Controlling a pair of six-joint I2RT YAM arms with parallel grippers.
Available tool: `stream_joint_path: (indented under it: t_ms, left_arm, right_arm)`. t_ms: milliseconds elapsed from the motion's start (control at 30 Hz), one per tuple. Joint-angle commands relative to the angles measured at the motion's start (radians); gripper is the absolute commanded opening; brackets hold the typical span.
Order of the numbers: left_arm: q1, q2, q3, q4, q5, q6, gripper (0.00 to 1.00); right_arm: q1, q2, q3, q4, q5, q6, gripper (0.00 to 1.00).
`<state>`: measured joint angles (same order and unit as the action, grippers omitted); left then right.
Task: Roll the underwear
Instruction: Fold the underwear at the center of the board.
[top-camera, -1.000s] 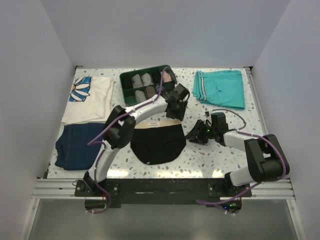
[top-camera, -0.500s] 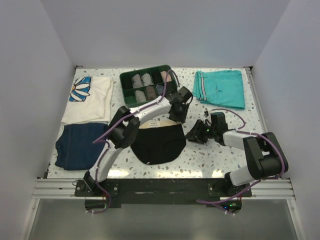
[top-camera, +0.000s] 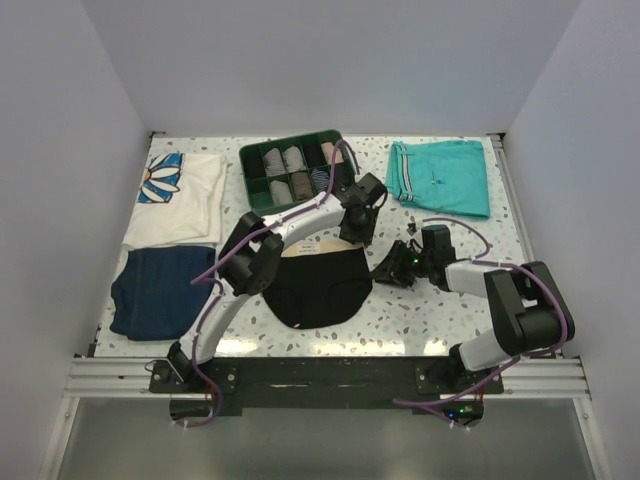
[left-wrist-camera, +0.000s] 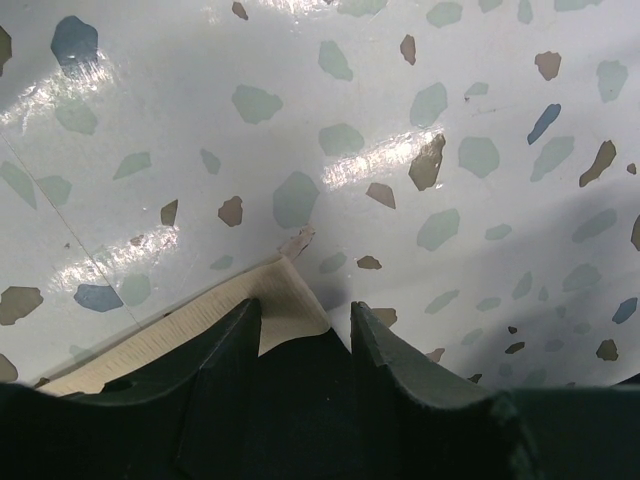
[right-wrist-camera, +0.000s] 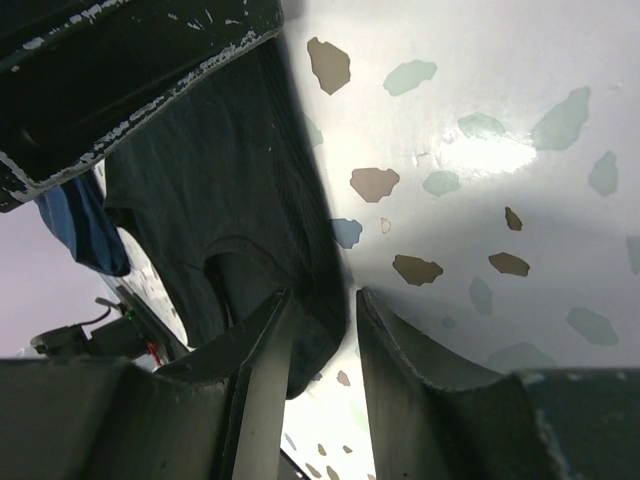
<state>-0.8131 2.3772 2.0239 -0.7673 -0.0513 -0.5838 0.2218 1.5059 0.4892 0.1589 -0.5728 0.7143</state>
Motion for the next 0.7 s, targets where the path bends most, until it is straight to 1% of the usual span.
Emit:
stream_joint_path:
  t_ms: [0,300,333,367,467,533,567,633,667]
  left_arm:
    - [-0.003,0.020,0.015,-0.007,-0.009,-0.013,0.46]
    - [-0.004,0.024,-0.001,-0.004,-0.004,-0.013,0.47]
    - [-0.004,0.027,-0.004,-0.003,-0.004,-0.011,0.46]
    - [-0.003,0.027,-0.002,-0.003,-0.004,-0.007,0.42]
    - [-0.004,0.036,-0.002,-0.010,0.001,-0.001,0.39]
    - [-0.003,0.043,-0.004,-0.010,0.002,-0.001,0.33]
    - [-0.003,0.045,-0.004,-0.012,0.002,-0.001,0.28]
    - [-0.003,0.045,-0.001,-0.010,0.004,0.001,0.26]
    - [-0.003,0.047,-0.001,-0.009,0.004,0.001,0.21]
  right_arm:
    - [0.002,0.046,-0.023,-0.019,-0.001,-0.038,0.35]
    - [0.010,0.085,-0.006,-0.022,-0.024,-0.047,0.34]
    - [0.008,0.088,-0.008,-0.024,-0.018,-0.050,0.34]
    - [0.010,0.089,-0.011,-0.024,-0.018,-0.050,0.32]
    - [0.010,0.105,-0.014,-0.013,-0.027,-0.053,0.24]
    - [0.010,0.112,-0.012,-0.007,-0.030,-0.055,0.21]
    - [0.010,0.116,-0.011,-0.006,-0.033,-0.055,0.19]
    - [0.008,0.119,-0.006,0.001,-0.039,-0.055,0.17]
    - [0.008,0.120,-0.005,0.001,-0.042,-0.056,0.15]
